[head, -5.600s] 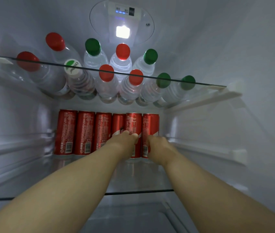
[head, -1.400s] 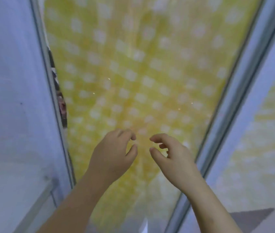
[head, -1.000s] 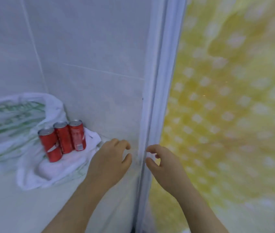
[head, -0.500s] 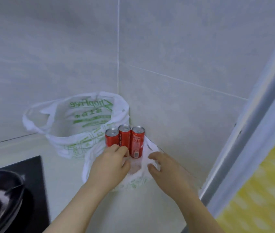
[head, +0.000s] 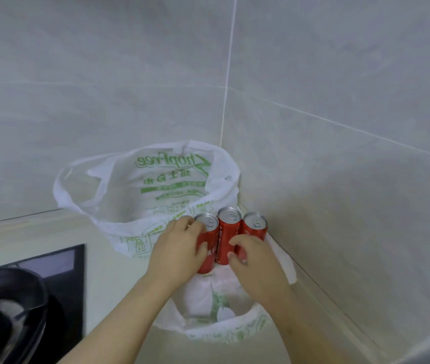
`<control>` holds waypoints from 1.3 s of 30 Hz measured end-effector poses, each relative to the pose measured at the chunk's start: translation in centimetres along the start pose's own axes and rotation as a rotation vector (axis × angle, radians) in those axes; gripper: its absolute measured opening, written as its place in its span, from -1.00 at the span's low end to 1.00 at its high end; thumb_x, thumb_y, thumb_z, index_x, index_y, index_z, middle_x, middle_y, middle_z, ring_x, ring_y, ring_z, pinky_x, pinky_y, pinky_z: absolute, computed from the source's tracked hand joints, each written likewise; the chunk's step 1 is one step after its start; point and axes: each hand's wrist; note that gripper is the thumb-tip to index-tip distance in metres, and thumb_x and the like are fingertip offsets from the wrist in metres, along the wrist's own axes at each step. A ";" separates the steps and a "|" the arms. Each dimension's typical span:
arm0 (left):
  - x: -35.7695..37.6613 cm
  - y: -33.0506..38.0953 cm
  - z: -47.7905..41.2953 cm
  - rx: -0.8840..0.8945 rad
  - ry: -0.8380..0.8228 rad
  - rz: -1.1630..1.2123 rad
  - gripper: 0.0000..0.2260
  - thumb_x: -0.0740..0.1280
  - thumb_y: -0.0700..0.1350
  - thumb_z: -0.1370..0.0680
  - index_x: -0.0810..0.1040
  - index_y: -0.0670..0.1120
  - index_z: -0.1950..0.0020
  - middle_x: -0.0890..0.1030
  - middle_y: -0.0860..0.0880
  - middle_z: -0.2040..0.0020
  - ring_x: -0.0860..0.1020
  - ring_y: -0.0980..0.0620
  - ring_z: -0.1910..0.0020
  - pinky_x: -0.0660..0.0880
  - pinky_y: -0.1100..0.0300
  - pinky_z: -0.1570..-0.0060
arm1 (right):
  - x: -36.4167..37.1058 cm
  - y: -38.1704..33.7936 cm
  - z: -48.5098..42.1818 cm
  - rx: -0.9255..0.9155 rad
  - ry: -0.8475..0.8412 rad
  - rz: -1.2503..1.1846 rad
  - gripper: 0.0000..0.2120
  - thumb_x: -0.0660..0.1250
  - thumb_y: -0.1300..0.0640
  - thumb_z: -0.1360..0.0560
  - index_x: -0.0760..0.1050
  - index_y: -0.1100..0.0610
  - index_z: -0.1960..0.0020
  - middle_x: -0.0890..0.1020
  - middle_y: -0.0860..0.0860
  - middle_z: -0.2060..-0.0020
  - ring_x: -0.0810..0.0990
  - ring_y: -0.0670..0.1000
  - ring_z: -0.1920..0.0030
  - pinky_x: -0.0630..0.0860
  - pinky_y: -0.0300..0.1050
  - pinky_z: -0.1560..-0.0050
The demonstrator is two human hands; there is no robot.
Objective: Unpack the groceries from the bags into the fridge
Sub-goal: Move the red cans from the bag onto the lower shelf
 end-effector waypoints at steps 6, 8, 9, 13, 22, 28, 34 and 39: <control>1.9 -0.3 -3.1 -0.007 -0.095 -0.027 -0.47 0.27 0.00 -0.50 0.23 -0.03 -0.44 0.23 0.02 -0.42 0.23 -0.02 -0.38 0.27 0.16 -0.31 | 1.0 1.0 -2.8 -0.011 0.078 0.057 -0.81 0.27 0.12 -0.49 0.54 0.08 -0.09 0.58 -0.03 0.01 0.48 0.01 -0.04 0.40 -0.13 -0.08; 2.4 -0.4 -4.1 -0.025 -0.138 -0.027 -0.40 0.30 0.03 -0.48 0.18 -0.05 -0.46 0.21 0.01 -0.43 0.22 -0.03 -0.39 0.27 0.12 -0.33 | 1.1 1.2 -3.6 -0.015 0.119 0.100 -0.79 0.27 0.13 -0.49 0.55 0.09 -0.11 0.59 0.00 -0.03 0.48 0.06 -0.10 0.38 -0.09 -0.15; 2.6 -0.4 -4.5 -0.037 -0.166 -0.030 -0.36 0.31 0.05 -0.48 0.15 -0.07 -0.48 0.21 0.01 -0.44 0.22 -0.04 -0.40 0.27 0.11 -0.34 | 1.2 1.1 -4.0 -0.033 0.133 0.122 -0.77 0.27 0.13 -0.49 0.54 0.10 -0.13 0.59 0.02 -0.06 0.47 0.09 -0.15 0.37 -0.06 -0.19; 3.5 -0.5 -5.2 -0.067 -0.267 -0.080 -0.36 0.23 0.10 -0.53 0.05 -0.09 -0.51 0.19 -0.01 -0.47 0.20 -0.03 -0.42 0.29 0.02 -0.34 | 1.2 0.6 -6.4 -0.050 -0.013 0.341 -0.56 0.17 0.02 -0.54 0.27 -0.01 -0.41 0.26 -0.03 -0.44 0.14 0.09 -0.45 0.12 0.02 -0.41; 4.1 -1.0 -4.2 -0.091 -0.169 -0.162 -0.38 0.19 0.14 -0.55 0.04 -0.06 -0.50 0.09 0.04 -0.51 -0.06 0.02 -0.52 0.06 0.00 -0.44 | 4.8 2.3 -6.4 -0.068 0.000 0.587 -0.34 0.56 -0.06 -0.07 0.57 0.07 -0.15 0.61 0.10 -0.15 0.58 0.24 -0.15 0.53 0.23 -0.01; 3.6 -1.2 -3.3 -0.125 -0.085 -0.141 -0.39 0.27 0.18 -0.48 0.17 -0.02 -0.43 0.31 0.07 -0.38 0.21 0.01 -0.38 0.18 0.14 -0.29 | 4.9 2.2 -5.4 -0.163 0.140 0.601 -0.48 0.59 0.03 -0.04 0.52 0.00 0.05 0.64 0.09 -0.07 0.56 0.21 -0.20 0.32 0.17 -0.21; 3.1 -1.3 -2.8 -0.126 -0.161 -0.048 -0.39 0.37 0.09 -0.42 0.21 -0.03 -0.38 0.38 0.04 -0.30 0.32 0.00 -0.29 0.31 0.17 -0.19 | 4.3 2.3 -4.7 -0.242 0.215 0.453 -0.40 0.65 0.02 0.07 0.50 0.02 0.09 0.61 -0.04 0.16 0.62 0.13 -0.04 0.38 0.03 -0.15; 2.9 -1.0 -2.1 -0.154 -0.227 0.105 -0.39 0.41 -0.01 -0.42 0.19 -0.06 -0.38 0.34 -0.01 -0.32 0.45 -0.03 -0.19 0.47 0.12 -0.03 | 4.1 2.3 -3.5 -0.167 0.166 0.291 -0.18 0.66 0.02 0.08 0.42 0.03 -0.12 0.58 -0.02 0.15 0.63 0.04 0.14 0.57 -0.13 0.18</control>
Point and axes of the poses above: each hand's wrist, its own z-axis away from the middle knuckle, its own x-axis out of the palm, y = z × x
